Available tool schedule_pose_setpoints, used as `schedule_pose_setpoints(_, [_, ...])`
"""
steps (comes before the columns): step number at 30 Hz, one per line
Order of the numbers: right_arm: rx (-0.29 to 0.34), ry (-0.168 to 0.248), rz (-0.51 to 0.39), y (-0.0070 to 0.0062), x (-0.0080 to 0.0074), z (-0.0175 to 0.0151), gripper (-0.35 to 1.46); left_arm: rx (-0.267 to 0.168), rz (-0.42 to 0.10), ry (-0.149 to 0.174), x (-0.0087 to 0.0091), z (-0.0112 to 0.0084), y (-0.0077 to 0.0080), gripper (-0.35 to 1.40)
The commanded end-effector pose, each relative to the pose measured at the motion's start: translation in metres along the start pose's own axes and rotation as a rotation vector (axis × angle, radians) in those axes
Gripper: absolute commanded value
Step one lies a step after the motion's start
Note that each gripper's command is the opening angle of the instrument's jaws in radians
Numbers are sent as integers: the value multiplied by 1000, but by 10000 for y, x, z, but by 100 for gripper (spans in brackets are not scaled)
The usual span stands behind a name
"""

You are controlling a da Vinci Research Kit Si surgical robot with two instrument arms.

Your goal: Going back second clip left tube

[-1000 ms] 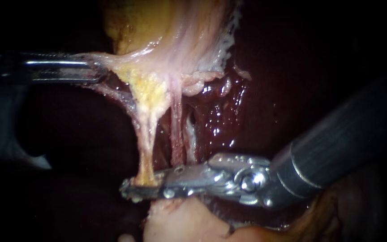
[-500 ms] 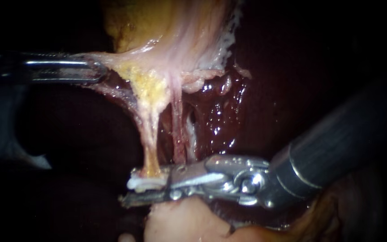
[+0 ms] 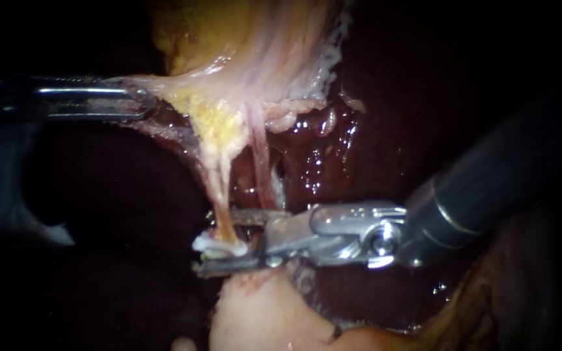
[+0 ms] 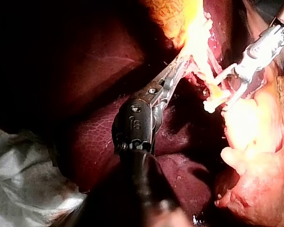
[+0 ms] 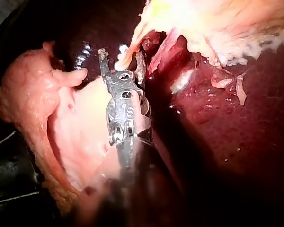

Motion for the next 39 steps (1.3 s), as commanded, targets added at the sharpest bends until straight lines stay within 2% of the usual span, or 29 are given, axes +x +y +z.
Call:
schedule_pose_setpoints(1, [0,-1,-20,0,1,-7,50,-1,1,1,0,0,0,-35])
schedule_pose_setpoints(10, [-21,-10,-124,13,18,-93,50,-1,1,1,-1,0,0,-35])
schedule_pose_setpoints(16, [-22,-17,-160,21,19,-146,50,-1,1,1,-1,0,0,-35])
schedule_pose_setpoints(21, [-28,-22,-179,26,20,-176,50,-1,1,2,-1,0,0,-35])
schedule_pose_setpoints(30, [-42,-27,-185,30,21,-192,50,4,4,4,-5,8,-2,-35])
schedule_pose_setpoints(39, [-45,-28,-192,29,21,-192,50,12,13,7,-18,38,-9,-35])
